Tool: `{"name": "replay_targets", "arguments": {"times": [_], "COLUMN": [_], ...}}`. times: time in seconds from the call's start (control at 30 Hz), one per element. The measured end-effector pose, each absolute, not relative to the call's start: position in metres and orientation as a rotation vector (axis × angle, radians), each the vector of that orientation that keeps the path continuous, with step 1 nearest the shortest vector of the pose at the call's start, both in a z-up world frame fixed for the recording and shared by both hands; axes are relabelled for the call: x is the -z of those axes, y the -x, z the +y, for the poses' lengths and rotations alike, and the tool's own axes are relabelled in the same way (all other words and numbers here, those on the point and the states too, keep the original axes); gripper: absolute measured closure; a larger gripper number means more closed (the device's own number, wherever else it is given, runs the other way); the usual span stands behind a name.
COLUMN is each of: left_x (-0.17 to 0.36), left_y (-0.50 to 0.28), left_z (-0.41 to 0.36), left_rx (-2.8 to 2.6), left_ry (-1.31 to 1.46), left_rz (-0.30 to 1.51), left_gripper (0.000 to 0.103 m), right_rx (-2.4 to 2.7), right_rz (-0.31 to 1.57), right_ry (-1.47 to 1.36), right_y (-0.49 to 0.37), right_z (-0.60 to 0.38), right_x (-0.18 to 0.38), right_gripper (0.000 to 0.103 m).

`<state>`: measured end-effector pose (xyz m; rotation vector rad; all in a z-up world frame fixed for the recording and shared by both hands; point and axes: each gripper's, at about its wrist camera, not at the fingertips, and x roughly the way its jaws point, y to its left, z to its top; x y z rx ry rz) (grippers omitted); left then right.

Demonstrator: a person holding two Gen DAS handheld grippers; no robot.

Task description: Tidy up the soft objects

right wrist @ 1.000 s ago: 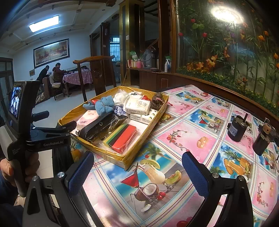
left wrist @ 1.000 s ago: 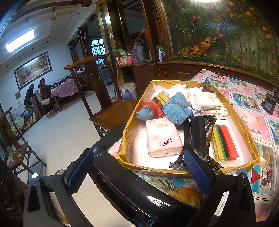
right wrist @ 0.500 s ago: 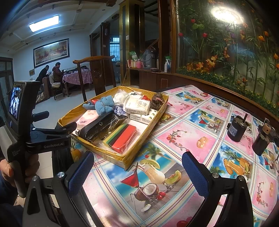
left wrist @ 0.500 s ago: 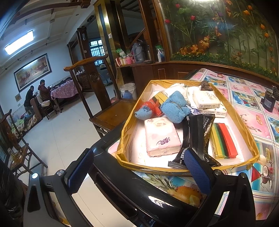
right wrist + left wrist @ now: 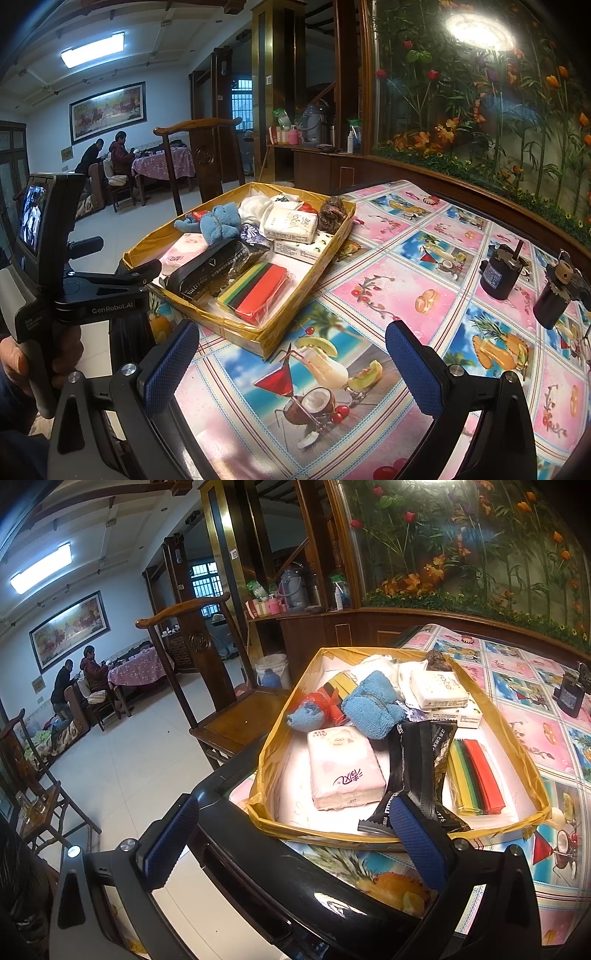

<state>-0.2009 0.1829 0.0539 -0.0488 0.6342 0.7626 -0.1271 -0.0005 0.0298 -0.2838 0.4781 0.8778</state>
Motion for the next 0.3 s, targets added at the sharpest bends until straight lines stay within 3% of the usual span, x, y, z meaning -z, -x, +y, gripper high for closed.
{"name": "replay_targets", "arguments": {"times": [0.3], "left_x": [-0.0478], "left_y": [0.2087], "left_z": [0.1834], "left_rx": [-0.764], "left_ry": [0.066], "left_rz": [0.658], "left_gripper": [0.000], "right_rx": [-0.870], "right_rz": [0.477], "right_ry": [0.279], "right_y": [0.1235], "right_z": [-0.0014], "right_x": [-0.0327], "right_gripper": [0.001]}}
